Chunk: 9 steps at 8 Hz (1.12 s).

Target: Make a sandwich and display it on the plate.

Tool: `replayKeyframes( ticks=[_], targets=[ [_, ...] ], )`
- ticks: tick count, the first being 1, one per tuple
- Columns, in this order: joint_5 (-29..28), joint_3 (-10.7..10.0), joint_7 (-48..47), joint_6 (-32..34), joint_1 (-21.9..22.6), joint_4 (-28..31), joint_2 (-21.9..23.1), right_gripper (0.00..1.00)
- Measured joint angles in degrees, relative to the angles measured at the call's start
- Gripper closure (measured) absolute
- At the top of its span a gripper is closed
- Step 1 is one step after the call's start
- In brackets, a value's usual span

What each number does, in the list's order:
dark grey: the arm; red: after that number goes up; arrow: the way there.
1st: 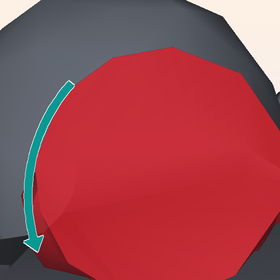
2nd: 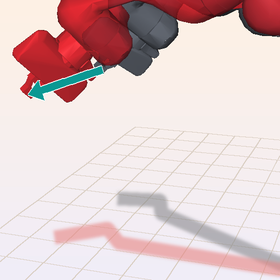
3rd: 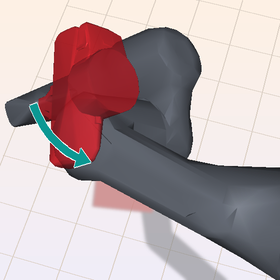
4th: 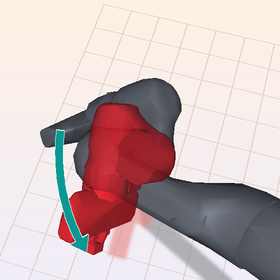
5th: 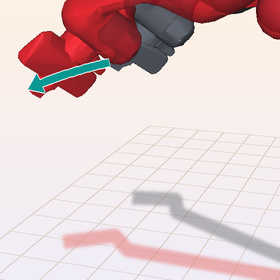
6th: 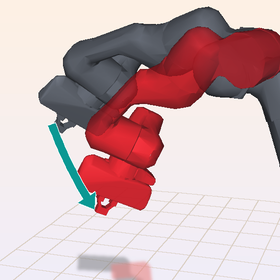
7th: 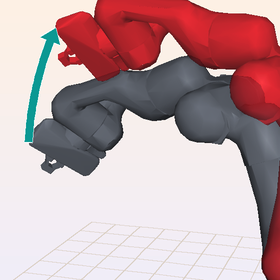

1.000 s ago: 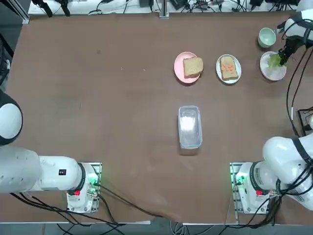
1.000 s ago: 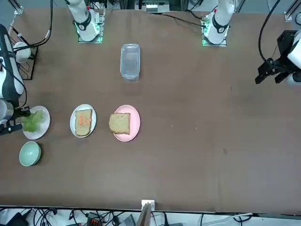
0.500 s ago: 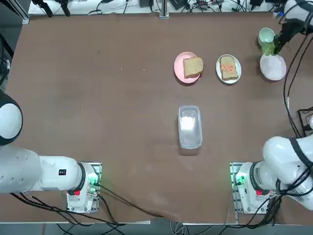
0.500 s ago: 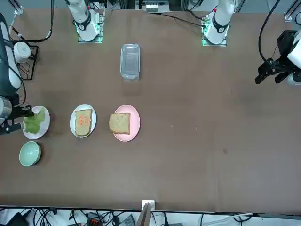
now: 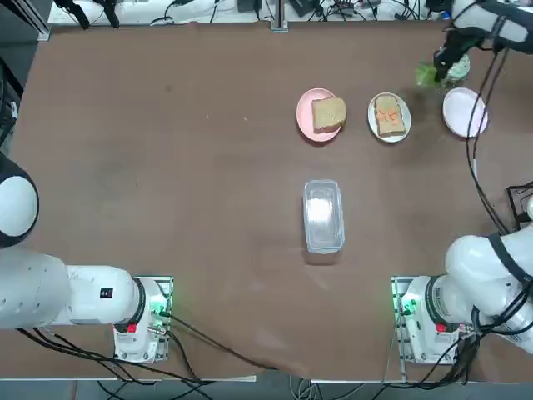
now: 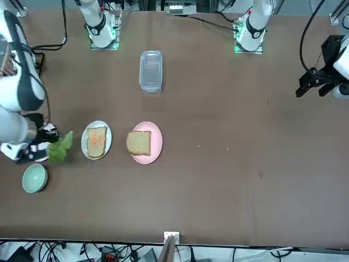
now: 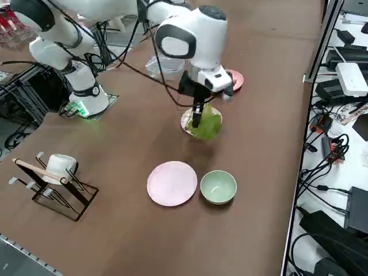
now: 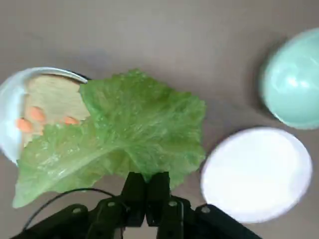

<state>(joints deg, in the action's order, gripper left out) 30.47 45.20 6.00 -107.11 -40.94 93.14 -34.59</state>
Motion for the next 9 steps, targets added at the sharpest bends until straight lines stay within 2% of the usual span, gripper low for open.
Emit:
replayKeyframes(
  ticks=[1,5,7,9],
  targets=[
    [0.38,0.97,2.29,-1.18,1.00,0.02,-0.99,0.96],
    [0.85,1.72,21.23,-5.28,2.56,0.00,-2.49,0.96],
    [1.63,2.83,25.07,-5.30,3.45,0.48,-2.54,0.96],
    [3.14,4.99,26.69,-7.39,3.10,3.34,-1.85,0.96]
  ],
)
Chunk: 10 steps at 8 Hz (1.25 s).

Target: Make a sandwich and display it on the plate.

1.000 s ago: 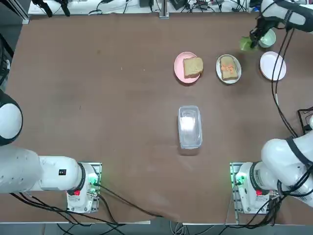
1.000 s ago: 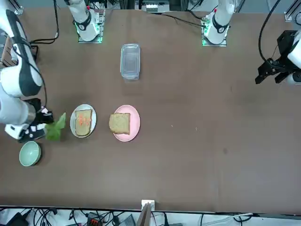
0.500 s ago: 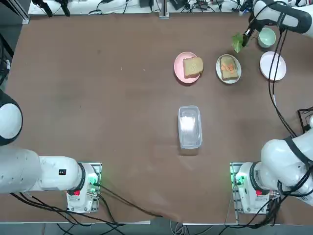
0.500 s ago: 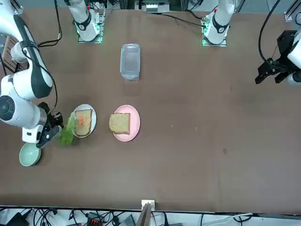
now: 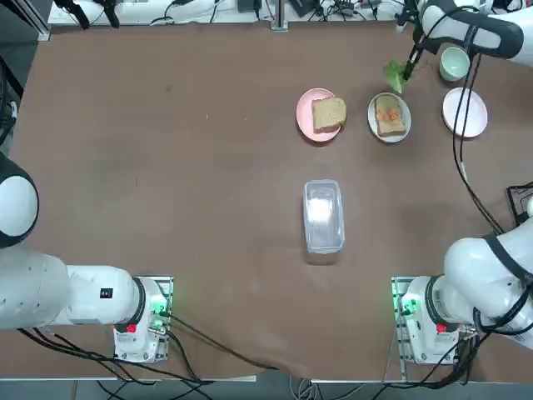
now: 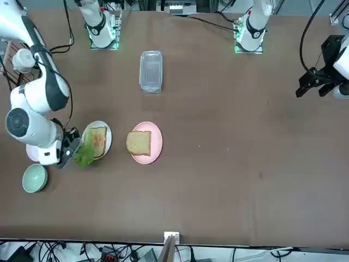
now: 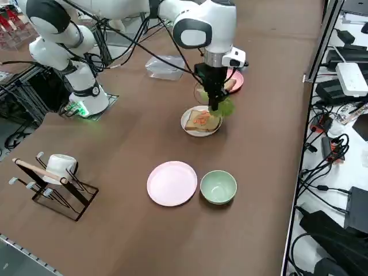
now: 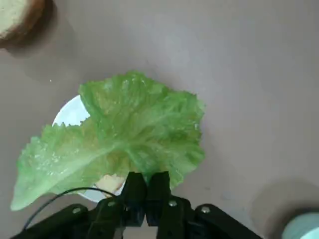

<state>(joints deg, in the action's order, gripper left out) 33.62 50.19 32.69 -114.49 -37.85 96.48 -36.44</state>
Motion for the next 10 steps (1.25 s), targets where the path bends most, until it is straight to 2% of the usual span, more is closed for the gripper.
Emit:
replayKeyframes(
  ticks=[1,3,4,10],
  targets=[
    [0.72,0.20,0.06,-4.53,-0.96,3.77,1.47,0.96],
    [1.35,0.20,1.14,-15.62,-5.71,13.95,5.01,0.96],
    [1.92,0.20,2.12,-18.63,-7.63,16.96,5.75,0.96],
    [4.78,0.69,2.49,-20.05,-8.07,19.41,4.50,0.96]
  ],
)
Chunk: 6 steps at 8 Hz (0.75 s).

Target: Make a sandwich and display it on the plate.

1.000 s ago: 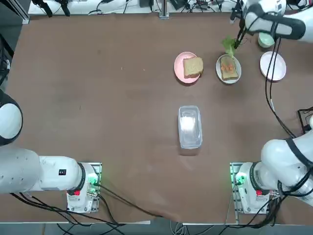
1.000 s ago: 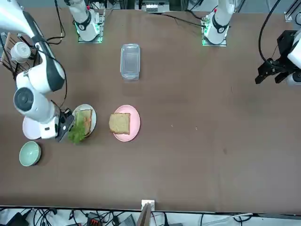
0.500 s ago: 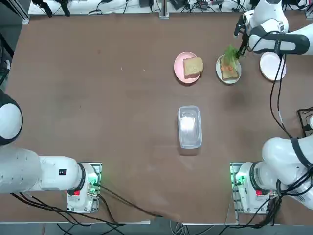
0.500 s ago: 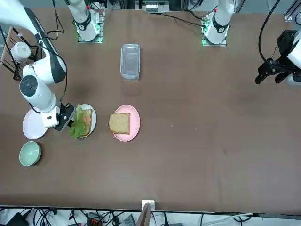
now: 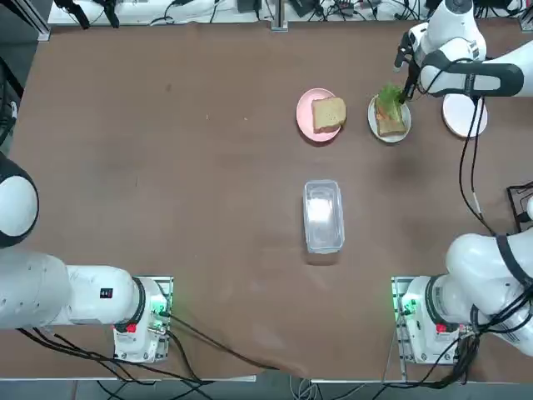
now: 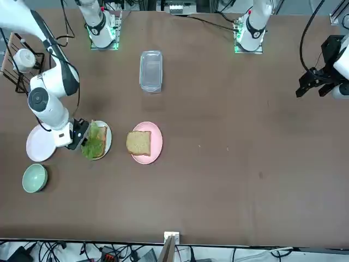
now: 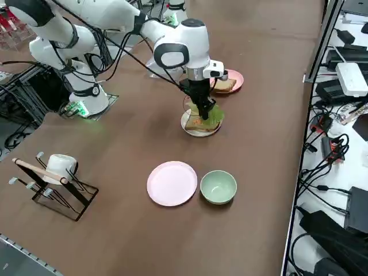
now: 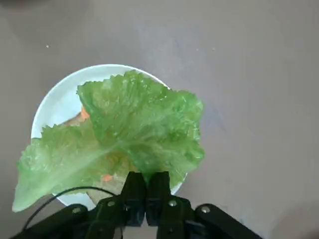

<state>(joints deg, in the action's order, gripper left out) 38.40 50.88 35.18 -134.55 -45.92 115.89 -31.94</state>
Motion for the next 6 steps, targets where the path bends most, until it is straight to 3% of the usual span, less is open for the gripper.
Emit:
replayKeyframes(
  ticks=[4,6],
  targets=[
    [2.37,-0.01,0.00,-0.32,0.08,0.03,-3.00,0.94],
    [3.34,-0.02,0.00,-0.33,0.07,0.03,-3.66,0.78]
  ],
)
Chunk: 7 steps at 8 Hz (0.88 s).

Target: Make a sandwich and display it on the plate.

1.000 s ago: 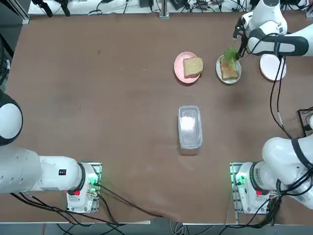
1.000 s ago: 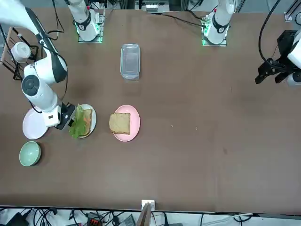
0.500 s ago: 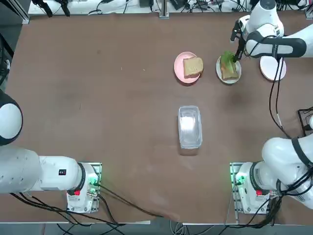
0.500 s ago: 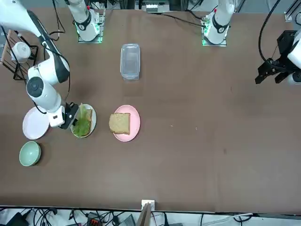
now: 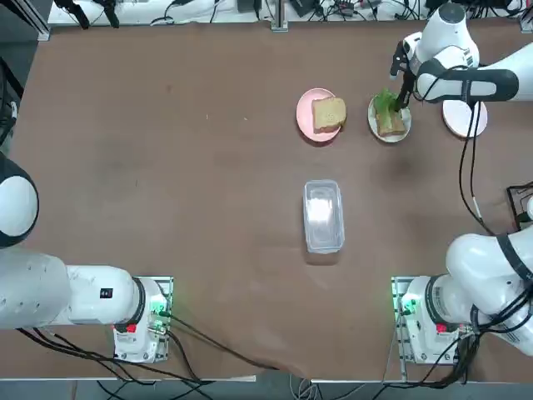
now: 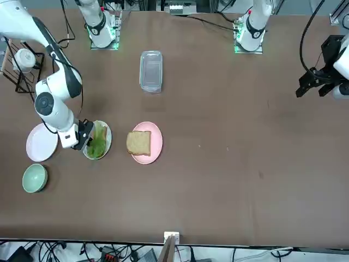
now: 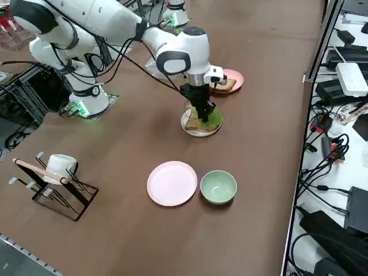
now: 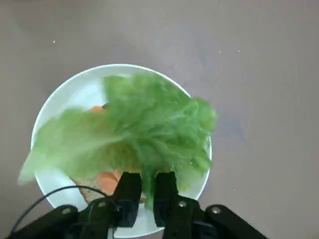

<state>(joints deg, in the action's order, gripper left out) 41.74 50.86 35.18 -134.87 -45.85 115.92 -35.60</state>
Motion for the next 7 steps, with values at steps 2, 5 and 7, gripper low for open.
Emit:
replayKeyframes(
  ticks=[2,5,7],
  targets=[
    [0.11,-0.02,0.00,0.50,-0.05,-0.01,-0.08,0.59],
    [0.13,1.06,0.00,4.72,-0.63,-2.16,0.08,0.05],
    [-1.59,5.78,-0.33,15.57,-1.77,-9.85,0.65,0.00]
  ],
)
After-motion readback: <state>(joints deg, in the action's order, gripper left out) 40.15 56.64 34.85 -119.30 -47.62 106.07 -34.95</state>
